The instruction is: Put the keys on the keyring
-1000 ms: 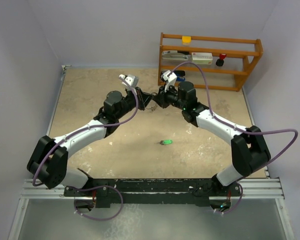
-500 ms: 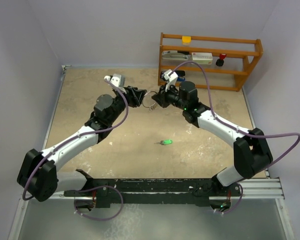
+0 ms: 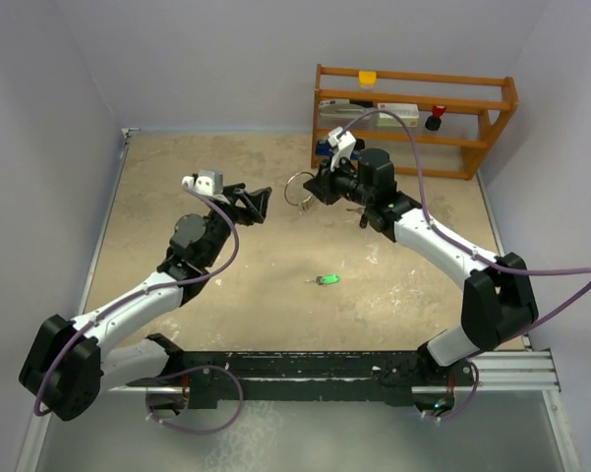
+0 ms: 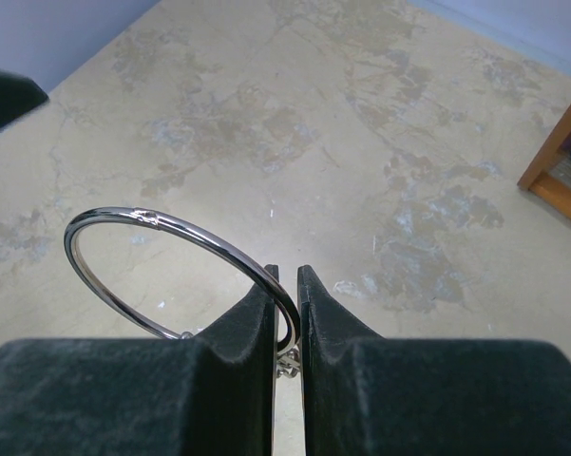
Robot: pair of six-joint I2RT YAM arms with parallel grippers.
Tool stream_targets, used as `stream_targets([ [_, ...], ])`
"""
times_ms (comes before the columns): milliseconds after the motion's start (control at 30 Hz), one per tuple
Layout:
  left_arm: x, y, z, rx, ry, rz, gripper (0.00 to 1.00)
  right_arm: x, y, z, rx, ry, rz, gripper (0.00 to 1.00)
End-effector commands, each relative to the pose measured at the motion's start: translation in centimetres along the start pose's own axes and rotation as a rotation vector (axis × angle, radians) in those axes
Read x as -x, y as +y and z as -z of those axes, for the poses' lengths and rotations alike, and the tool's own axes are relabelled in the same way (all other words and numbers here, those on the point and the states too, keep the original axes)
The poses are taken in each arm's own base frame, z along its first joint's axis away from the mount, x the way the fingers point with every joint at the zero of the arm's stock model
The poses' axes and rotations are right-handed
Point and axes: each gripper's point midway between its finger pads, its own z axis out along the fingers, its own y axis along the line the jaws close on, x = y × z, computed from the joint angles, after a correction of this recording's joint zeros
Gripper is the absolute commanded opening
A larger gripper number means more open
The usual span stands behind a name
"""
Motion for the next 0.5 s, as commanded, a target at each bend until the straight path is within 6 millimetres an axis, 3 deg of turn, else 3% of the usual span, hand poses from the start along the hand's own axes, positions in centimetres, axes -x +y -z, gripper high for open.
stream_targets([
  [0,-0.4,-1.5,-0.2,-0.124,-0.042,-0.037,0.69,5.0,0.8,1.1,0.040,-0.075,0.003,0.00],
  [300,-3.4,-3.4,-0.3,-0.292,-0.063,-0.011,0.68,5.8,1.0,1.3,0.042,-0.027,0.012,0.00],
  [467,-3.4,-4.4,-0.2,-0.364,-0.117,-0.005,0.66,6.0,1.0,1.5,0.038,-0.014,0.020,0.00],
])
